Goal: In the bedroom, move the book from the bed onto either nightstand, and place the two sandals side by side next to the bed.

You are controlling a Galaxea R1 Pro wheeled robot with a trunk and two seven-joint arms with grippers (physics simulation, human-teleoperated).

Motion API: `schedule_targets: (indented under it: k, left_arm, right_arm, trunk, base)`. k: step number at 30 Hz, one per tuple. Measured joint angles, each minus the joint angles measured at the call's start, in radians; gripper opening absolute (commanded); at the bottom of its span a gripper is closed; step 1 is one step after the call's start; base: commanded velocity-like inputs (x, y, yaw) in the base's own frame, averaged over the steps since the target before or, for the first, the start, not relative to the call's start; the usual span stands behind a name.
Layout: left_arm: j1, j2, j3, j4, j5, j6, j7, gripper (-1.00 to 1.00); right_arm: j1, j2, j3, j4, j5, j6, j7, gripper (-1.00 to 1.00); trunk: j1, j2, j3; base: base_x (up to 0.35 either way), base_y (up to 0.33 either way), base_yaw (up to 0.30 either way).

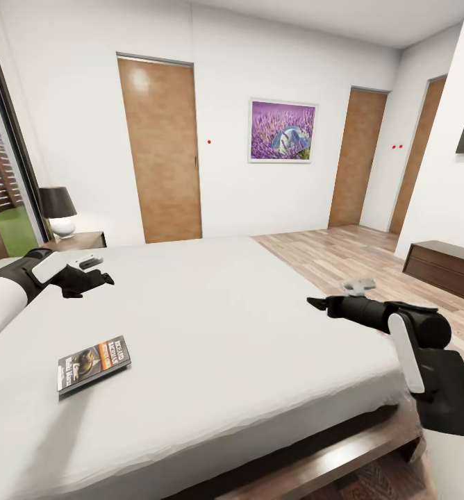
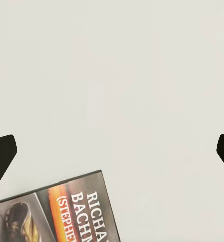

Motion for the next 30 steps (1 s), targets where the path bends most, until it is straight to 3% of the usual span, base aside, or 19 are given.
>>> schedule_targets:
  k: [6,7,18,24,30]
  left_arm:
    - [0.000,-0.001,0.000,0.000,0.000,0.000,0.000,1.00]
    - [0.000,-0.001,0.000,0.000,0.000,0.000,0.000,1.00]
    - [-0.001,-0.003,0.000,0.000,0.000,0.000,0.000,1.00]
    - [-0.001,-0.003,0.000,0.000,0.000,0.000,0.000,1.00]
    - [0.000,-0.001,0.000,0.000,0.000,0.000,0.000,1.00]
  right_arm:
    - [-0.010,-0.091,-0.081,0.000,0.002,0.000,-0.001,1.00]
    - [-0.010,-0.092,-0.082,0.000,0.000,0.000,-0.001,1.00]
    - [-0.010,-0.259,-0.187,0.008,0.004,0.000,-0.018,1.00]
    - [-0.008,-0.300,-0.231,0.010,0.006,0.000,-0.097,1.00]
    - [-0.006,-0.315,-0.280,0.004,0.013,0.001,-0.217,1.00]
  trunk:
    - [0.000,0.000,0.000]
    - [0.000,0.000,0.000]
    - [0.000,0.000,0.000]
    - [0.000,0.000,0.000]
    - [0.000,0.000,0.000]
  base:
    - [0.000,0.000,0.000]
    - [0.000,0.000,0.000]
    - [0.000,0.000,0.000]
    - [0.000,0.000,0.000]
    - [0.000,0.000,0.000]
